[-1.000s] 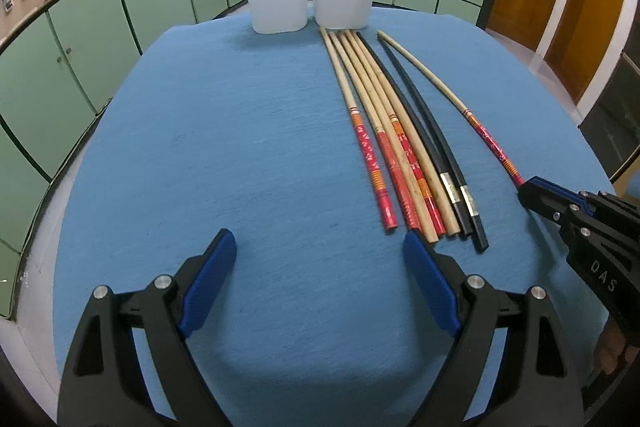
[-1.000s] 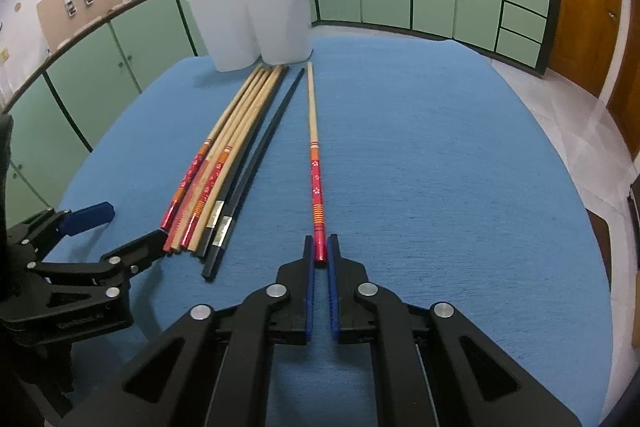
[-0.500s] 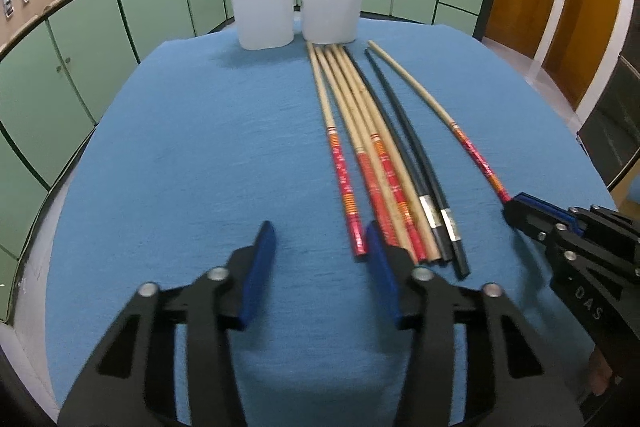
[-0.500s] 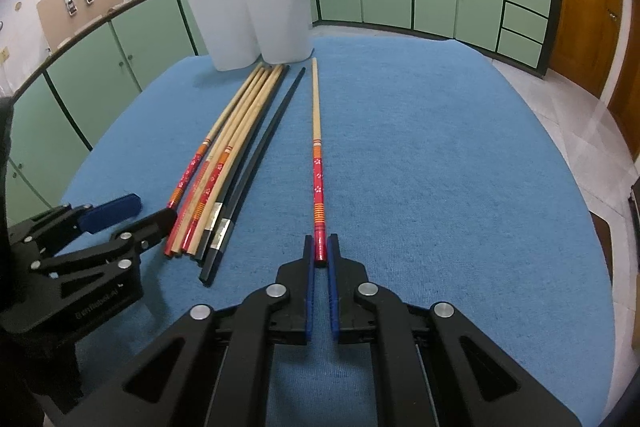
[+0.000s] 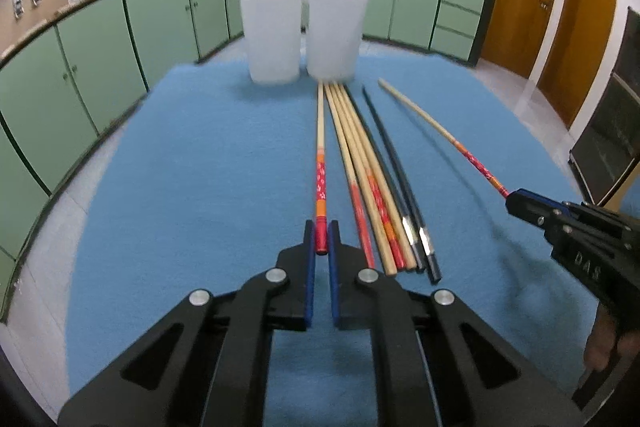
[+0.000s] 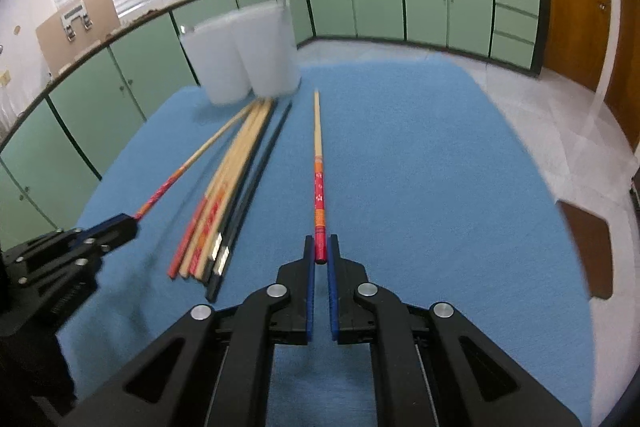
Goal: Organize utensils
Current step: 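Carry both chopsticks to the white cup and insert them upright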
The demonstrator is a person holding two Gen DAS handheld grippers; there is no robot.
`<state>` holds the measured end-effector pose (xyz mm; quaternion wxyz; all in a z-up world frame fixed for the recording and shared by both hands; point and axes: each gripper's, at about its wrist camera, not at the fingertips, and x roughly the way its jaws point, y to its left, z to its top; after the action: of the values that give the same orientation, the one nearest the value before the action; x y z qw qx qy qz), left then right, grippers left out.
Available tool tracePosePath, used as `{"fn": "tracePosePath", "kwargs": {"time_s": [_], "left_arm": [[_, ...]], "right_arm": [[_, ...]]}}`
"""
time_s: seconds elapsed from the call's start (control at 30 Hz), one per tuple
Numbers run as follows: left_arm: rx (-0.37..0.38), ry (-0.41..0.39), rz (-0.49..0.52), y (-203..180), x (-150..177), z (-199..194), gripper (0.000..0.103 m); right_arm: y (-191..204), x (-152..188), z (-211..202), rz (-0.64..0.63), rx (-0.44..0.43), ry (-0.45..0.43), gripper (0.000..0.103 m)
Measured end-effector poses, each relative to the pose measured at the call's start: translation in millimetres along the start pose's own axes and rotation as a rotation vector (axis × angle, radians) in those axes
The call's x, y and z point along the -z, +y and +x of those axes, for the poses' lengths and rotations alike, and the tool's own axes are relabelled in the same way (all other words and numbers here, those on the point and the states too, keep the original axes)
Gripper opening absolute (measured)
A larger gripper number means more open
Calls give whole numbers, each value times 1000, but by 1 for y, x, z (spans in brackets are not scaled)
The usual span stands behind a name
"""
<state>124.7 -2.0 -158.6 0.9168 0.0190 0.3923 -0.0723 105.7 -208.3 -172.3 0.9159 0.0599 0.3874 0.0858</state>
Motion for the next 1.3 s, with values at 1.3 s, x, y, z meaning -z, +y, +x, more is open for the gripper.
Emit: {"fn": "tracePosePath", "kwargs": {"time_s": [1.3], "left_arm": [[61,-501,29,21,-216,-143,5]], "right_arm": [[48,-287,-101,-175,-170,-399,6]]}}
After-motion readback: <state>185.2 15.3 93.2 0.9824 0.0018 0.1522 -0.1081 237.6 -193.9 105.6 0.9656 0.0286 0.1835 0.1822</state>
